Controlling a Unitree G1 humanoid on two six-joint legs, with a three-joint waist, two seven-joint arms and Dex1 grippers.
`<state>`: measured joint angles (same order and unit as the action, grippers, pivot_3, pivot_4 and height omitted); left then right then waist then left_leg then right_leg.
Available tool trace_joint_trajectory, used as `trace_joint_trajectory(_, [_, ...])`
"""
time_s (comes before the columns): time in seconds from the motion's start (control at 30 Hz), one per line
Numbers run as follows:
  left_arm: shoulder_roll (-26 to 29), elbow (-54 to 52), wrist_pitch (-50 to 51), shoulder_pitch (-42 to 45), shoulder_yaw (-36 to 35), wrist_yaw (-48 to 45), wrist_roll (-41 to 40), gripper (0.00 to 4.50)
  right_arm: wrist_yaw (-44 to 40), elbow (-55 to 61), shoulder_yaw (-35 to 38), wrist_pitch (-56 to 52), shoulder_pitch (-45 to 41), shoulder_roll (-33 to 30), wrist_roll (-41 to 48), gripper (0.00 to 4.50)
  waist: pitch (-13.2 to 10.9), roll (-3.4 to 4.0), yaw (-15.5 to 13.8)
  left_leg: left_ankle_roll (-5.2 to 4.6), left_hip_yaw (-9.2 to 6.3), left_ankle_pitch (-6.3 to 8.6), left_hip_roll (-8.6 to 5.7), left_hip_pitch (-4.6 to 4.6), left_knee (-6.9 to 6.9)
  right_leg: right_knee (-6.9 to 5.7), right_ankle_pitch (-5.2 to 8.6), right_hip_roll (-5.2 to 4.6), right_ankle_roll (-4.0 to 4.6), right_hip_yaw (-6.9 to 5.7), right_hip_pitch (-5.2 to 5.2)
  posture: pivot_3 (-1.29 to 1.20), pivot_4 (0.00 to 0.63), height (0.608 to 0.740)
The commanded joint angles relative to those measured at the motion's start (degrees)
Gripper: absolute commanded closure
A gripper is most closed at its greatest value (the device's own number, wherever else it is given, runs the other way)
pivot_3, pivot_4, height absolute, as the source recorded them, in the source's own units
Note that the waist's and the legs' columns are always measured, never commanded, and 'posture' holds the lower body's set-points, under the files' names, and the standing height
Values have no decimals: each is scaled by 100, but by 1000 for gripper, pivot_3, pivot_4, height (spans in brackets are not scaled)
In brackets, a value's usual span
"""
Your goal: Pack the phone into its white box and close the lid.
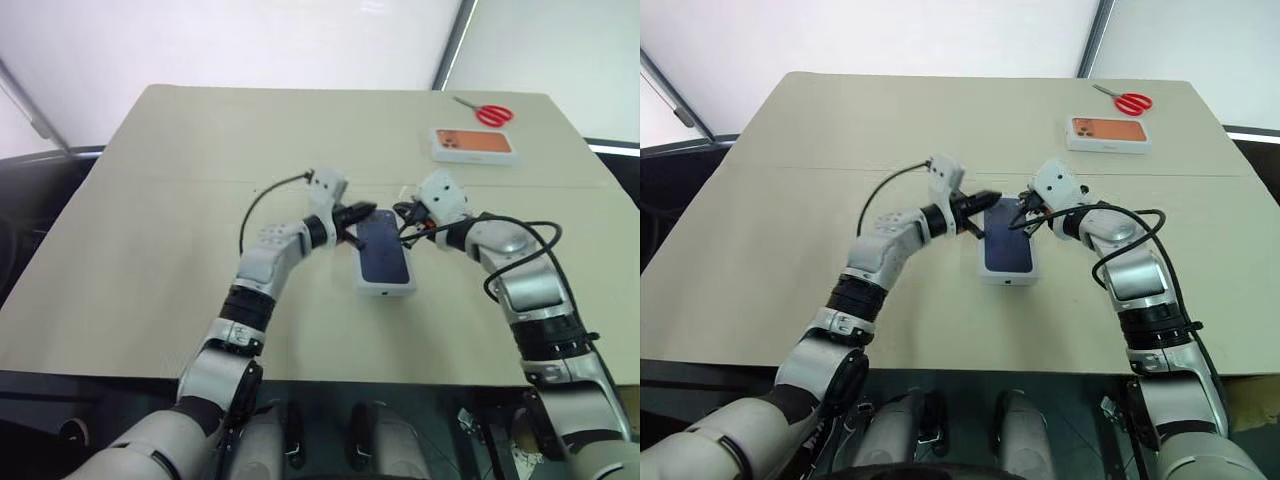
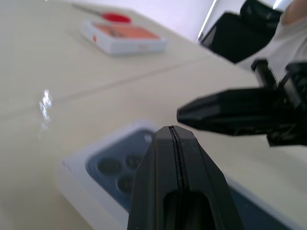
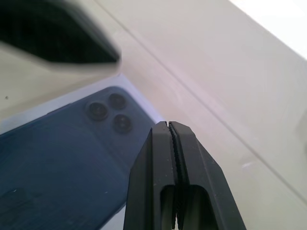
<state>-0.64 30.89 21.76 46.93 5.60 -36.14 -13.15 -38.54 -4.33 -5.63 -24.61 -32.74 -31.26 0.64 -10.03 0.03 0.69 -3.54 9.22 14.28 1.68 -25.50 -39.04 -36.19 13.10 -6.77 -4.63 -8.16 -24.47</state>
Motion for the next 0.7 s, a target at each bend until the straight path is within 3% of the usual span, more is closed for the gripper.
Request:
trace_joint_trajectory(0.03, [101,62,-230,-89,452,-85,458,4500,-317,226,-275,-200,275,-130,-19,4441,0,0,-1,0,0,0,0,-1,0,0,0,0,0,0,-1,0,150,738])
trace_joint_trajectory(0.17, [370,-451,14,-518,751,-551,458,4500,-970,879,-424,-786,799,-387,368,4441,10,0,3,0,-2,2,4,9,1,3,1,-1,0,4,6,0,150,738])
trace_joint_trajectory(0.3, [643,-1553,64,-1057,782,-1255,13,4500,-1173,1283,-283,-976,952,-515,632,4441,14,2,13,5,-8,5,11,13,1,5,1,-10,3,6,7,0,150,738])
trace_joint_trajectory(0.4, [1078,-2440,463,-1562,1001,-1838,-234,4500,-1811,1769,-229,-1227,1125,-935,1082,4441,13,4,8,5,-8,5,11,8,3,7,1,-14,5,10,2,0,150,738])
trace_joint_trajectory(0.5, [1161,-2524,943,-1602,881,-1784,-419,4500,-1804,1745,-128,-1134,1101,-985,1176,4441,12,3,-17,5,-10,6,11,8,2,9,0,-17,7,9,2,0,150,738])
trace_joint_trajectory(0.53, [1158,-2486,893,-1572,774,-1645,-396,4251,-1712,1647,28,-1233,1033,-901,1293,4484,12,3,-27,-3,-12,11,9,8,1,10,4,-20,15,5,3,0,150,738])
trace_joint_trajectory(0.57, [1171,-2484,932,-1534,619,-1561,-458,3973,-1625,1537,175,-1246,960,-837,1375,4228,12,2,-31,-23,-13,29,8,8,-1,10,9,-23,23,4,4,0,150,738])
trace_joint_trajectory(0.63, [1251,-2439,785,-1442,320,-1336,-459,3194,-1439,1330,431,-1192,824,-732,1462,3607,9,2,-25,-18,-14,33,4,4,-4,10,8,-28,22,4,4,0,150,738])
trace_joint_trajectory(0.7, [1436,-2405,637,-1392,58,-1234,-457,2236,-1275,1131,545,-916,753,-723,1384,2664,6,4,-18,-14,-14,17,3,-3,-4,8,-1,-27,7,4,-3,0,150,738])
